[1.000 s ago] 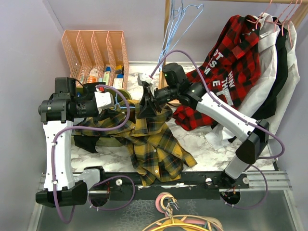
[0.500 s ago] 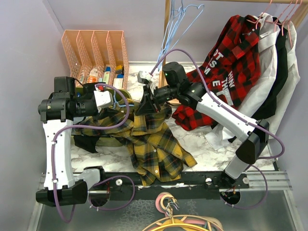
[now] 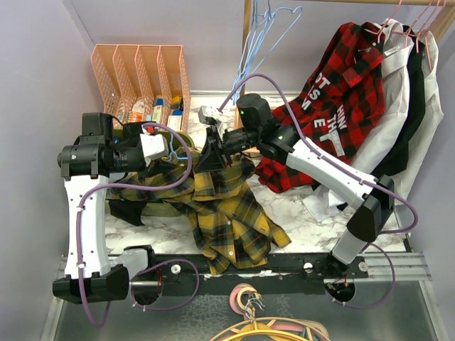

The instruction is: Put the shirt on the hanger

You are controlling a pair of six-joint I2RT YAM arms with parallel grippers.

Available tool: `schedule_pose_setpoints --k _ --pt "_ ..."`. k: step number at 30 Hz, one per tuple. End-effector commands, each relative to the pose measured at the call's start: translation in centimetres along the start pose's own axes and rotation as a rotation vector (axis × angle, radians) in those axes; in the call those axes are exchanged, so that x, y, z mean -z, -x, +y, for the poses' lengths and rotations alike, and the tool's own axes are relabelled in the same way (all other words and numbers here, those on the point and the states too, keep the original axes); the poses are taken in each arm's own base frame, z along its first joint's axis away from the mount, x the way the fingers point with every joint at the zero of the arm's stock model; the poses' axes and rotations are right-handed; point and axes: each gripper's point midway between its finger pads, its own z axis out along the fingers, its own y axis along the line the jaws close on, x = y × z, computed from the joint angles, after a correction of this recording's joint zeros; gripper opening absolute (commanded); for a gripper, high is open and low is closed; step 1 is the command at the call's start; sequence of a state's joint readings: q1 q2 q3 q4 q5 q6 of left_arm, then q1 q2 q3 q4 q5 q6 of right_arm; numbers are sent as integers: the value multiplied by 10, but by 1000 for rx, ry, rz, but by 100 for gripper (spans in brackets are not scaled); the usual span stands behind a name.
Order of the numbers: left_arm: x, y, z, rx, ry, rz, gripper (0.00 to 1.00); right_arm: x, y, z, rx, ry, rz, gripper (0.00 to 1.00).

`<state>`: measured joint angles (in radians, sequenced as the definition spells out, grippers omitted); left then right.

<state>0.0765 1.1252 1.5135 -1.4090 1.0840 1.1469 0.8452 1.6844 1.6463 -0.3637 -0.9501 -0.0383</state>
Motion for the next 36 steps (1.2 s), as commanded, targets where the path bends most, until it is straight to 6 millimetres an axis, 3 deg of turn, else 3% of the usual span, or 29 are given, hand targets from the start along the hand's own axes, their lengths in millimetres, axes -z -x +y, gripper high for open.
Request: schedule_pose_setpoints --k 1,6,7,10,11,17,20,24,29,33,36 --pt "1 13 -2 -30 -9 -43 0 -11 -3 7 27 51 -10 5" --pt "4 17 -2 -29 4 -41 0 -8 -20 -9 12 -76 -32 1" --pt "4 16 -2 -22 6 -36 9 -5 -21 -12 13 -126 -65 1" --pt "5 8 0 3 26 6 89 16 -6 -19 -1 -297 -202 1" --pt "6 4 0 9 37 28 98 25 -1 -22 -15 -359 -240 1" --pt "23 -16 13 6 150 192 99 73 11 -29 -54 -626 -332 1" --pt "29 -10 11 4 166 198 99 95 6 -39 -71 -768 -311 1" --pt "34 14 10 11 193 146 99 122 -3 -41 -73 -899 -252 1" --pt "68 55 52 65 480 121 99 152 -23 -9 -57 -932 -218 1" --pt "78 73 59 107 554 74 99 171 -38 25 -112 -914 -251 1" --pt "83 80 60 127 575 59 99 182 -38 56 -130 -855 -331 1"
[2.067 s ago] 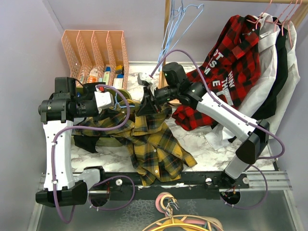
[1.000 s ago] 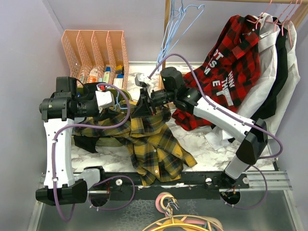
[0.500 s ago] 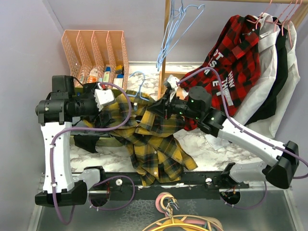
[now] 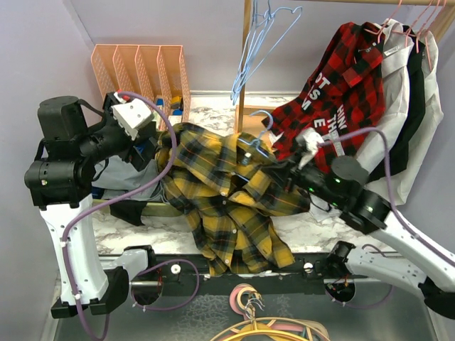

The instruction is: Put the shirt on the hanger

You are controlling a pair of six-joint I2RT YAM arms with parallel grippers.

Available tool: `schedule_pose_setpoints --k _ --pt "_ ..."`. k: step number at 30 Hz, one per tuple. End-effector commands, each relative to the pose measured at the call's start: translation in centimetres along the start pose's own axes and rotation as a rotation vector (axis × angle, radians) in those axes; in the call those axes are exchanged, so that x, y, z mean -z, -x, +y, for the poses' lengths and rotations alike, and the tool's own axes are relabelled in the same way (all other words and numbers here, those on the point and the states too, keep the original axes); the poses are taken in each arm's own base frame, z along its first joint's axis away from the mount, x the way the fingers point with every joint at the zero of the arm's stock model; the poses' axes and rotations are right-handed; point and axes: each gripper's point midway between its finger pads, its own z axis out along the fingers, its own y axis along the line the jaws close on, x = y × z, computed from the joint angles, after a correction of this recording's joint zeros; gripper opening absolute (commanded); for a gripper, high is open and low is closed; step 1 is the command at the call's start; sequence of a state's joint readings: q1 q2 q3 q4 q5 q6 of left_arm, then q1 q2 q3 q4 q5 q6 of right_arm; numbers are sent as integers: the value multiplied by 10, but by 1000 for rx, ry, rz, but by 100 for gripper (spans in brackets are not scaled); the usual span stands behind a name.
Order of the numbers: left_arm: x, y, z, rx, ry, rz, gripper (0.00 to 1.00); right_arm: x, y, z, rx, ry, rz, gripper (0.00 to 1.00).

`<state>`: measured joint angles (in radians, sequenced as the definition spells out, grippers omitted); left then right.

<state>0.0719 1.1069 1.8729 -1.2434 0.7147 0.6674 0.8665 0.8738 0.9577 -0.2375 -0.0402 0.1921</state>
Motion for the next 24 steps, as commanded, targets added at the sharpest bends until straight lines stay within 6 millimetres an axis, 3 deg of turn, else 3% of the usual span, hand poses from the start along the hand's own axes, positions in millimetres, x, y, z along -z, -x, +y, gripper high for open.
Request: schedule_pose_setpoints --k 1,5,8,12,14,19,22,24 --pt "9 11 17 100 106 -11 99 45 4 7 -77 22 -60 1" --pt "14 11 28 145 145 -22 99 64 5 -15 -68 -116 -12 1" --pt "18 14 27 170 141 -47 99 81 2 -74 -99 -506 72 1" --pt "26 15 30 165 189 -49 99 108 26 -109 -51 -751 40 1" --pt "29 13 30 165 202 -47 99 108 24 -120 -15 -816 31 1" --pt "26 6 25 200 172 -60 99 81 28 -143 56 -931 -10 1" --pt "23 7 25 220 158 -82 99 81 50 -196 16 -1057 -19 1" --pt "19 4 29 259 161 -98 99 84 69 -234 -41 -1034 -65 1"
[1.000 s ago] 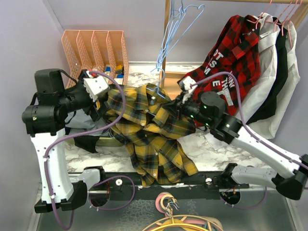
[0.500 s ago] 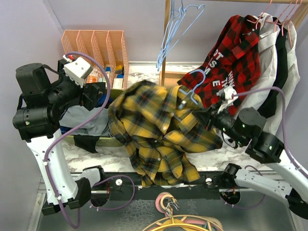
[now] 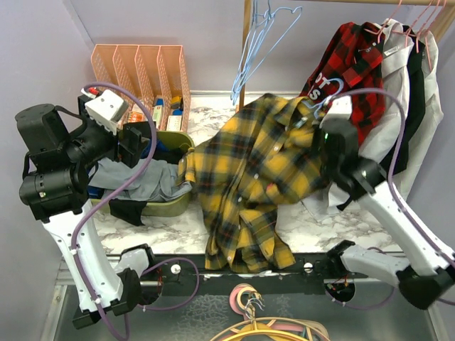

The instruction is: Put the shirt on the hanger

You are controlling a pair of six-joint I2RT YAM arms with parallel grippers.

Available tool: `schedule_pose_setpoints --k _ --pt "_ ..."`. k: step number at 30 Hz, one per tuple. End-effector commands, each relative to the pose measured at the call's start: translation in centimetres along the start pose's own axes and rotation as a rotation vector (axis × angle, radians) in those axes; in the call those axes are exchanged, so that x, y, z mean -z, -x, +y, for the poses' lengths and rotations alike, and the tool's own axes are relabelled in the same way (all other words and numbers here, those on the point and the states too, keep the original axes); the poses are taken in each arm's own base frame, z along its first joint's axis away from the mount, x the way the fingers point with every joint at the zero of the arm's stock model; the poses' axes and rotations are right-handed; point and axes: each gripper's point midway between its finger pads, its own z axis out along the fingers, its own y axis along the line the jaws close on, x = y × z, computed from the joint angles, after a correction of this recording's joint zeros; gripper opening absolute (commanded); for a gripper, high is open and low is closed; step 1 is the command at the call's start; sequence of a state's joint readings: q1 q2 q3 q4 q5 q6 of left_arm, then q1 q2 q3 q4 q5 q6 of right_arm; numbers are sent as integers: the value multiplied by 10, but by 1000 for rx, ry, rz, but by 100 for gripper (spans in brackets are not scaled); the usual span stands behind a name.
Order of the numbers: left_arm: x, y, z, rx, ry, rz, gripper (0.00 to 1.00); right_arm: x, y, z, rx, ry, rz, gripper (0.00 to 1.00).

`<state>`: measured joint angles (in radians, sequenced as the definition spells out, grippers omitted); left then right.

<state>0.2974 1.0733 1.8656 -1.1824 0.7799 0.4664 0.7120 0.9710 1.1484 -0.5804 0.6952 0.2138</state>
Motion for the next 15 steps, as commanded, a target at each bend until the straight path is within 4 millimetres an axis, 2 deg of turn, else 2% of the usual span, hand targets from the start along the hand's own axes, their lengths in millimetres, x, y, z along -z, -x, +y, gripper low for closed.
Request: schedule_pose_setpoints --k 1,6,9,12,15 --pt "-9 2 3 71 -21 -56 99 -49 74 -71 -161 -138 -148 1" --pt "-16 -24 44 133 169 35 99 -60 121 -96 -141 -244 -209 1" --pt "-14 -41 66 143 284 100 99 -56 155 -86 -129 -156 -284 1" --pt "-21 -60 69 169 294 132 99 -52 172 -82 -100 -128 -337 1" --pt "-35 -80 62 223 232 162 99 -64 179 -86 -40 -167 -330 1"
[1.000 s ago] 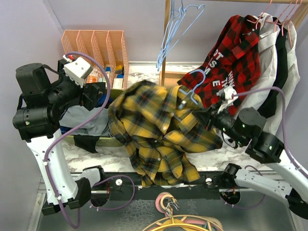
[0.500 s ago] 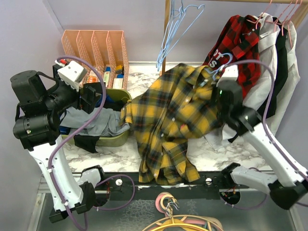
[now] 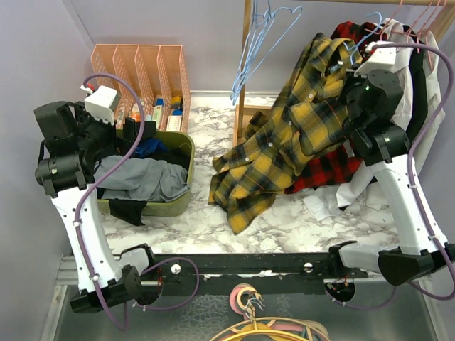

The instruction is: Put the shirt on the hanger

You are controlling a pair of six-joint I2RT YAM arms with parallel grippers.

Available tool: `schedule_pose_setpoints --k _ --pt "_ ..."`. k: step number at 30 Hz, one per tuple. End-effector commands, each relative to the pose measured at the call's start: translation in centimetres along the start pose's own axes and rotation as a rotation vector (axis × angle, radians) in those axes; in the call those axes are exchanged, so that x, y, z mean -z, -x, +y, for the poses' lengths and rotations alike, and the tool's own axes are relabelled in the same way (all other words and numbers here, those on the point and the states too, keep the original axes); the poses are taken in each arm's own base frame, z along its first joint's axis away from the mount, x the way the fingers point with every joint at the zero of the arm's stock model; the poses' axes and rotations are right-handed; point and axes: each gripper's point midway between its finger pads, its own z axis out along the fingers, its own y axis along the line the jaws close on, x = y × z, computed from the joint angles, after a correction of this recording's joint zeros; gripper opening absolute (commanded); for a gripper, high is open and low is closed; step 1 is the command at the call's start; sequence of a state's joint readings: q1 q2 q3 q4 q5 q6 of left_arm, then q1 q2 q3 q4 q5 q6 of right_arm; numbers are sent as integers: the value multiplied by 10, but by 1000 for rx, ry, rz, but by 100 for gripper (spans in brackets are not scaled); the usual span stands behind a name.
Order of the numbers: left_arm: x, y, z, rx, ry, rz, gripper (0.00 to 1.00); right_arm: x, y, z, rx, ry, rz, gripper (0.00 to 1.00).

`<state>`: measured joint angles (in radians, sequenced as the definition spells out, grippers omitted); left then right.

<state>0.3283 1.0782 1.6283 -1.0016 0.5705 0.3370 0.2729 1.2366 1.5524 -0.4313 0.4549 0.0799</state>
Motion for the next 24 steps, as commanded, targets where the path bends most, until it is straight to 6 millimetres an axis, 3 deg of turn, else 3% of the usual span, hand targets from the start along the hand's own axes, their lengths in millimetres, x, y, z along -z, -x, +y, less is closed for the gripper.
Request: schedule_pose_setpoints --k 1,6,12,17,20,24 --pt "-13 -17 7 56 18 35 99 -13 47 4 50 13 -135 1" --pt "-20 -13 11 79 4 38 99 -19 71 7 49 13 -221 1" --pt "-20 -3 60 216 282 20 99 -47 88 3 48 12 -248 1" --pt "0 1 97 350 547 -15 99 -49 104 -2 9 76 -306 1" --pt "11 5 106 347 614 -13 99 -60 102 -5 14 97 -297 1" --pt "8 7 104 338 590 -12 99 -73 100 -7 11 128 -283 1"
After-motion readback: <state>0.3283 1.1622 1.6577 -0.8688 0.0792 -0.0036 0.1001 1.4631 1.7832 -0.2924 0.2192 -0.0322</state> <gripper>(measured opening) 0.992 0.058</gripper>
